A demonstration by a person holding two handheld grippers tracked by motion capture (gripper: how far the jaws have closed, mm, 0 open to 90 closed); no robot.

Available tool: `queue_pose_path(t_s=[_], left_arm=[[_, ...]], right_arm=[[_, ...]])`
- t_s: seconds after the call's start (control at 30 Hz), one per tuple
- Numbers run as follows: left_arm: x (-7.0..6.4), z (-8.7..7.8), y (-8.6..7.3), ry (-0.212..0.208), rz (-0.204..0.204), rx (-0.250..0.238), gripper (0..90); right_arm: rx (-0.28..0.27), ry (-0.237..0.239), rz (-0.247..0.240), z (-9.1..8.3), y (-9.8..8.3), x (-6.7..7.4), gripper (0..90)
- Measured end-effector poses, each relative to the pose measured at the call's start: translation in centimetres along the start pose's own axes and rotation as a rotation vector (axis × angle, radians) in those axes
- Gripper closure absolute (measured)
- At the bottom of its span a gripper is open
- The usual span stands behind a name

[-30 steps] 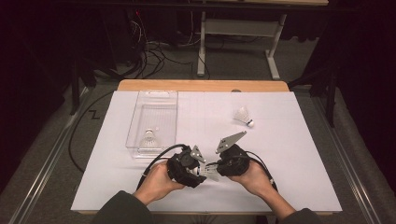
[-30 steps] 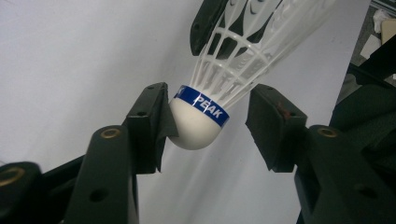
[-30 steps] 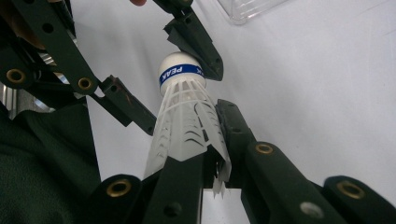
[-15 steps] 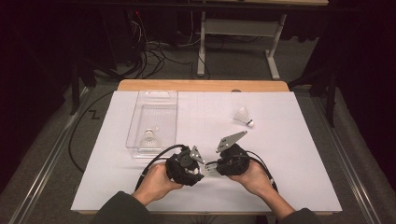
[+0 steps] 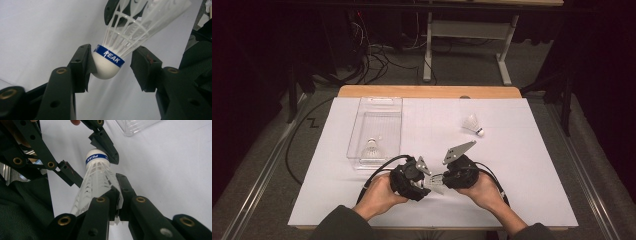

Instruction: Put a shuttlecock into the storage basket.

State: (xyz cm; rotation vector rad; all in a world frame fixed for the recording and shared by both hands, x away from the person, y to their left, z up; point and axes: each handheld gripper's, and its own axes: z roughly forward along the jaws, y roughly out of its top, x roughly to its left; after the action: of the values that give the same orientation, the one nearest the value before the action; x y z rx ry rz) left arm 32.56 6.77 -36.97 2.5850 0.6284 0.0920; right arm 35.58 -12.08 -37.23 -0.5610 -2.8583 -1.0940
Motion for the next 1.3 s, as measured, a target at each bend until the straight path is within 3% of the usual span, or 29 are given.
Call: queue_pose_path(t_s=[0.17,0.6,0.77,0.97,1.3], left_arm=[[-0.06,0.17,0.03,0.005,0.003,0.003,47.4],[-0.13,0.07,-0.13,0.018,0.006,0.016,61.8],[-0.11,-0.02,-0.20,0.019,0.006,0.021,62.6],[-0.07,-0.21,-0.22,0.016,0.007,0.017,62.7],[0.26,-0.52,-0.35,0.027,-0.015,0.022,62.7]], right_arm=[[-0.003,0.011,0.001,-0.11,-0.01,0.10,90.0],[-0.004,0.010,0.013,-0.01,-0.17,0.00,89.6],[-0.010,0.005,0.010,0.08,-0.12,-0.10,88.1],[-0.021,-0.005,0.018,0.10,-0.11,-0.14,82.4],[-0.037,-0.064,0.033,-0.30,-0.54,-0.46,66.5]])
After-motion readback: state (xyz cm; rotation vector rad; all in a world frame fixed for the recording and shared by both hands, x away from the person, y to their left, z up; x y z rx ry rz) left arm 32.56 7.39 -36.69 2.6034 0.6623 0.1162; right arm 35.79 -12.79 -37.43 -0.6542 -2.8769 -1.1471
